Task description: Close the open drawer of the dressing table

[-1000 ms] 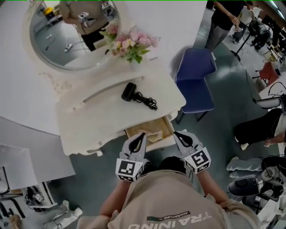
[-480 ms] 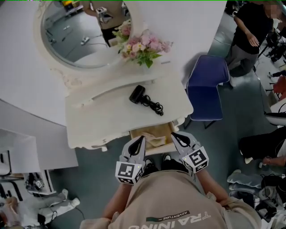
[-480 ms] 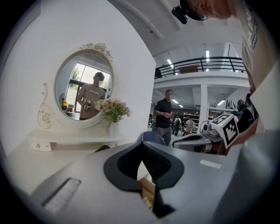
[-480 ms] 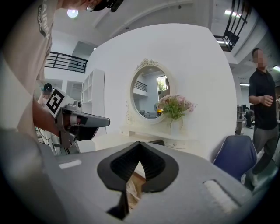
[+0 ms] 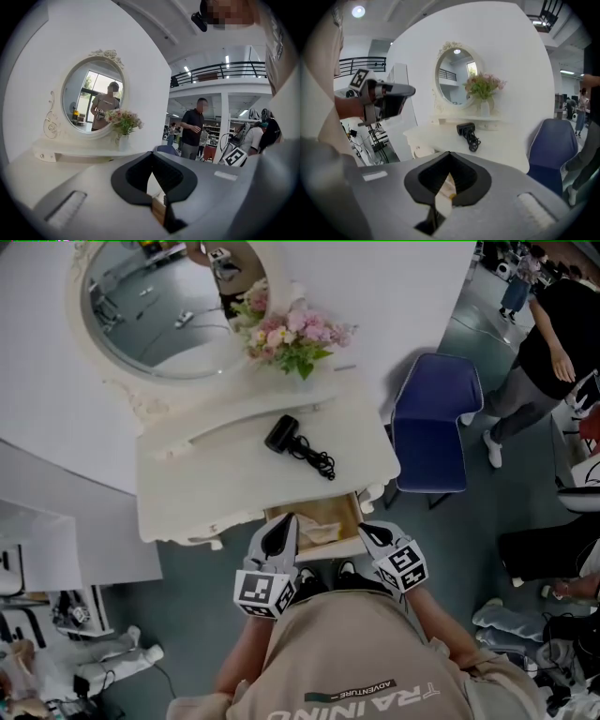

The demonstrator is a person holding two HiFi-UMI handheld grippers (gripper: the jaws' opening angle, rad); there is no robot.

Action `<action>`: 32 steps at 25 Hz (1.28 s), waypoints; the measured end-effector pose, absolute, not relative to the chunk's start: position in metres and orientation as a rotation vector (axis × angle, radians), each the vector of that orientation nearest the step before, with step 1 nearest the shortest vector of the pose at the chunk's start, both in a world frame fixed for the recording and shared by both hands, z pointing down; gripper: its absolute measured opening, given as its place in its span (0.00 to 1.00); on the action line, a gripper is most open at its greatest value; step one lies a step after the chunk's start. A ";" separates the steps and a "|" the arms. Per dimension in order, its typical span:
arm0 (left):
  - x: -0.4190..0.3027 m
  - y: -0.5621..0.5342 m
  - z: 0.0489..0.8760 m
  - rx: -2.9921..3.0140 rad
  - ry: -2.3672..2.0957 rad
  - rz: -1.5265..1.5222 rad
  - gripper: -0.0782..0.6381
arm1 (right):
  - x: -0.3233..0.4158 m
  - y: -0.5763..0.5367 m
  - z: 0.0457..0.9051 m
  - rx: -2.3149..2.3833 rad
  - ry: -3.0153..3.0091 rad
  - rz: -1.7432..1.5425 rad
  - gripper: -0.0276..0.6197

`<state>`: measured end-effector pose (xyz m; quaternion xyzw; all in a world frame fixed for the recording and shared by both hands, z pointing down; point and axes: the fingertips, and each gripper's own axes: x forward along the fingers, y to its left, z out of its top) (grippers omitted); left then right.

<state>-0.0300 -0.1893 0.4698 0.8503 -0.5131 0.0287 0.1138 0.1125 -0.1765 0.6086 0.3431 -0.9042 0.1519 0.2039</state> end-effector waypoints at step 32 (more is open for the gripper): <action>-0.080 -0.165 0.496 2.363 -1.570 0.084 0.13 | 0.124 -0.097 0.813 0.707 -1.961 0.987 0.05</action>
